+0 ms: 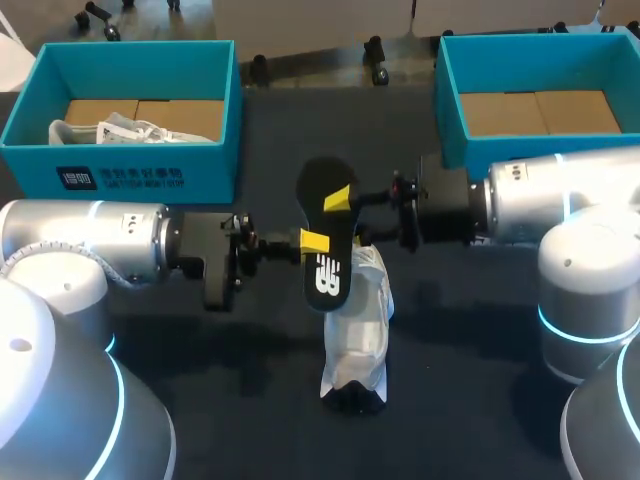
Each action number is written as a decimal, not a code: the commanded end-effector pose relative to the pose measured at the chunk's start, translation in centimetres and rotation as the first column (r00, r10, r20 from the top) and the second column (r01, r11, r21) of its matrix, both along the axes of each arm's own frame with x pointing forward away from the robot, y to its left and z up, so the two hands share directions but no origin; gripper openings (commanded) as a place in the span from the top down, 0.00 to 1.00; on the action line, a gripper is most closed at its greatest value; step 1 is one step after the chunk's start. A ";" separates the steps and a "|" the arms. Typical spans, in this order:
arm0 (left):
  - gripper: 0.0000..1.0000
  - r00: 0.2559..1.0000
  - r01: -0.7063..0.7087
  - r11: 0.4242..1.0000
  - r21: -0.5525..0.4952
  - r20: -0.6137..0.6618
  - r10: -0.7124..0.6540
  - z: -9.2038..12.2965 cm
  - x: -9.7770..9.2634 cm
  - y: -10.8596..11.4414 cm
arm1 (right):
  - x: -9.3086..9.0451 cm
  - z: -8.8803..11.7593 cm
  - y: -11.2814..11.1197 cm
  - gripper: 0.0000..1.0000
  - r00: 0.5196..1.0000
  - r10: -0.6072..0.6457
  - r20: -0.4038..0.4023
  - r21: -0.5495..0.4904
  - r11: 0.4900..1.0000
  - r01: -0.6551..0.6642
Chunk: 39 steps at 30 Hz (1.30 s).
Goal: Take the shoe out of the shoebox, open the shoe tongue, remove and reinsert the insole, then place the shoe into the shoebox
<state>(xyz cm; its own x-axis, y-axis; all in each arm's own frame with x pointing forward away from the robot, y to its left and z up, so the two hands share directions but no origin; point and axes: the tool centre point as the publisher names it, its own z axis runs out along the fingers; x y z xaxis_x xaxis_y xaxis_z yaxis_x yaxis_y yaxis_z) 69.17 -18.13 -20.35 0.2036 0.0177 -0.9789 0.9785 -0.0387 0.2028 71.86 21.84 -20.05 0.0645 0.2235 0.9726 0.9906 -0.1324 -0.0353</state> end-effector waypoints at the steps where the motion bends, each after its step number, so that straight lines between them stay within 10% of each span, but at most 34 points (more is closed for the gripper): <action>1: 1.00 1.000 -0.004 1.000 -0.002 0.002 0.004 -0.1 -0.1 -0.1 | -0.4 0.4 0.2 0.51 1.000 -0.006 -0.010 -0.016 1.000 0.006; 22: 1.00 1.000 -0.004 1.000 -0.002 0.002 0.004 -0.1 -0.1 -0.1 | -0.8 0.5 -0.1 0.67 1.000 -0.004 -0.025 -0.022 1.000 0.003; 29: 1.00 1.000 -0.004 1.000 -0.002 0.002 0.004 -0.1 -0.1 -0.1 | -0.9 0.7 -0.1 0.88 1.000 -0.005 -0.023 -0.025 1.000 0.005; 39: 1.00 1.000 -0.004 1.000 -0.002 0.002 0.004 -0.1 -0.1 -0.1 | -0.9 0.9 -0.1 0.87 1.000 -0.007 -0.024 -0.030 1.000 0.006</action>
